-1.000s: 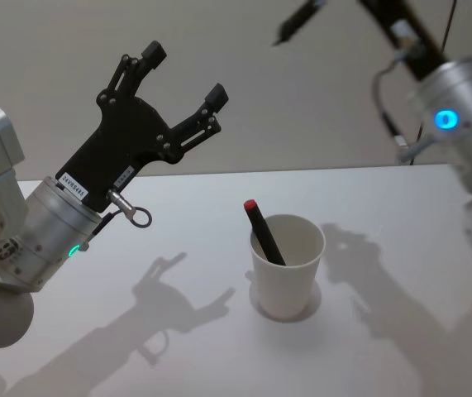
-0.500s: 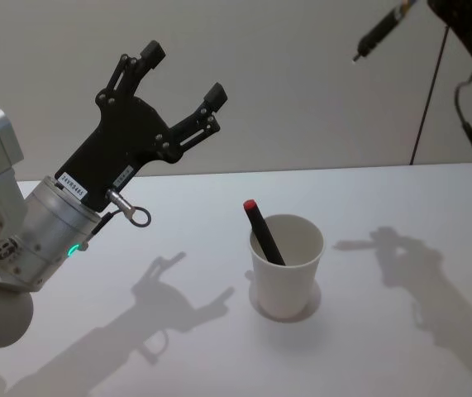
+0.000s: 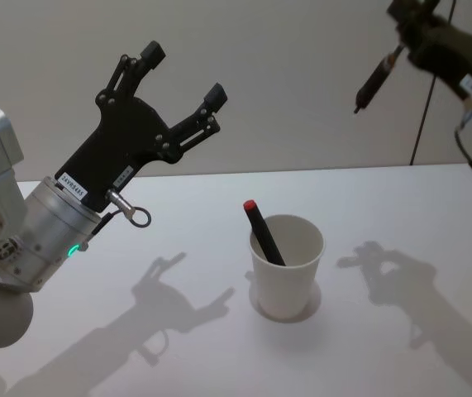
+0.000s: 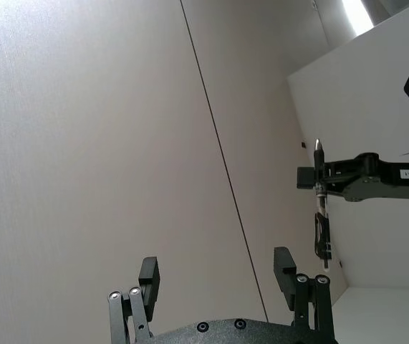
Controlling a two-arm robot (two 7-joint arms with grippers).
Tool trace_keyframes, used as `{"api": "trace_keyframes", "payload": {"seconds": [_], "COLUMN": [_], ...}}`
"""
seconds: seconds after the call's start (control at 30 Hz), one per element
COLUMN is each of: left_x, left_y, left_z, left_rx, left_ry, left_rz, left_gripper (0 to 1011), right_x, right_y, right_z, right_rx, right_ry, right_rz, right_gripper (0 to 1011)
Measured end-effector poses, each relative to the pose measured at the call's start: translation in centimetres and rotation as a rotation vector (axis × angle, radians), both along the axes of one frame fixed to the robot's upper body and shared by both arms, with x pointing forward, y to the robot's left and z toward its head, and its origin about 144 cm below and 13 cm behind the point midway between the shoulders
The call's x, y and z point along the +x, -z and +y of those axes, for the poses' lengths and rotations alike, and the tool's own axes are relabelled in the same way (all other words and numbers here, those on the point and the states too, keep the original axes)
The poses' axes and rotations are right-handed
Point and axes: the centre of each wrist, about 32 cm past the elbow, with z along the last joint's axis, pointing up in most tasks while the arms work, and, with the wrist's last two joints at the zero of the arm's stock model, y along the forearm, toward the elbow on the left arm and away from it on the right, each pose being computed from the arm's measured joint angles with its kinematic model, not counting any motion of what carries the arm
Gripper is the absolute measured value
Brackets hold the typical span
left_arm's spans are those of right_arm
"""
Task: Place the pen into the pen holder.
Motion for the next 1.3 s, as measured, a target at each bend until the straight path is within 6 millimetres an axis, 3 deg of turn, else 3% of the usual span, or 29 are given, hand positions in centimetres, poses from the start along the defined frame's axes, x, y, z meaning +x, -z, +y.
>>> {"api": "trace_keyframes", "payload": {"seconds": [0.77, 1.3], "left_x": [0.0, 0.0], "left_y": [0.0, 0.0], "left_z": [0.0, 0.0], "left_rx": [0.0, 0.0], "left_ry": [0.0, 0.0], "left_rz": [0.0, 0.0], "left_gripper": [1004, 1004], "right_x": [-1.8, -2.8], "right_y": [1.7, 4.3], "right_z": [3.3, 7.4], "right_rx": [-0.36, -0.621], "right_ry": [-0.109, -0.198], "right_rz": [0.011, 0.05], "right_gripper": [121, 121]}}
